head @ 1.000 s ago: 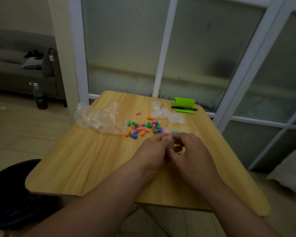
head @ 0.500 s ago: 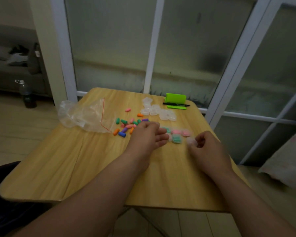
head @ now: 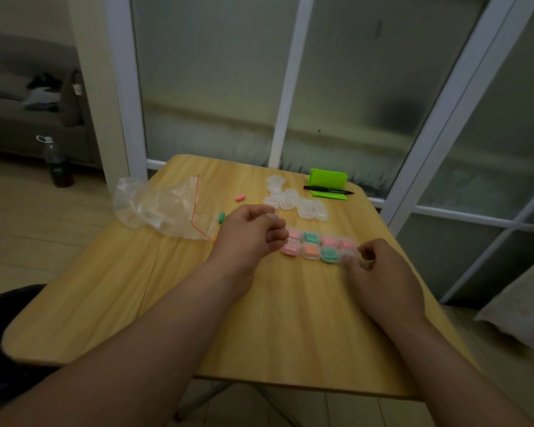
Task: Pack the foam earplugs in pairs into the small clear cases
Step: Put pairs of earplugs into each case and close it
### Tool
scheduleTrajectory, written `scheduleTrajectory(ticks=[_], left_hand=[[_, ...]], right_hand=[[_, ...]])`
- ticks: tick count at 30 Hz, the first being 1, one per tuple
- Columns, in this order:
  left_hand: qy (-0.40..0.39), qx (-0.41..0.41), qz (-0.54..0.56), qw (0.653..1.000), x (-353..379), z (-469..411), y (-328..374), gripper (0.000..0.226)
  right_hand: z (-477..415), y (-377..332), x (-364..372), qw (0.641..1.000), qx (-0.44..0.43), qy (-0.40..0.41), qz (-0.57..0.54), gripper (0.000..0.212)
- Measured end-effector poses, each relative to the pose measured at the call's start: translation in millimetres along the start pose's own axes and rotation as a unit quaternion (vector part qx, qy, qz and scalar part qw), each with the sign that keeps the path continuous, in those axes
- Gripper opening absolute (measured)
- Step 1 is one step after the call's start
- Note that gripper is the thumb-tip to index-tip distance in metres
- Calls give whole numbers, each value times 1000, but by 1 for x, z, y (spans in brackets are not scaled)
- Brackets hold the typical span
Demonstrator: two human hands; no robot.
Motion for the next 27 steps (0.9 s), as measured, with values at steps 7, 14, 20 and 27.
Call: scheduleTrajectory(ticks=[7, 14, 20, 27], left_hand=[[46, -24, 84, 995, -20, -2, 23, 29], [34, -37, 121, 991, -20, 1, 29, 39], [35, -33, 120, 992, -25, -1, 35, 36], [26, -37, 102, 994, -26, -3, 36, 35]], right_hand=[[-18, -24, -7, 996, -44, 39, -67, 20], [-96, -39, 29, 995, -91, -30, 14, 27], [-151, -32, 56, 984, -92, -106, 109, 45], [-181, -27, 75, 958, -95, -153, 223, 46]])
Point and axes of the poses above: each hand's wrist, its own z-axis away from the middle knuckle, its own x-axis out of the palm, y = z × x, the point moved 4 cm from there along -z, towards the middle knuckle, and after that the axes turned 15 degrees about -x, right-handed, at the moved point
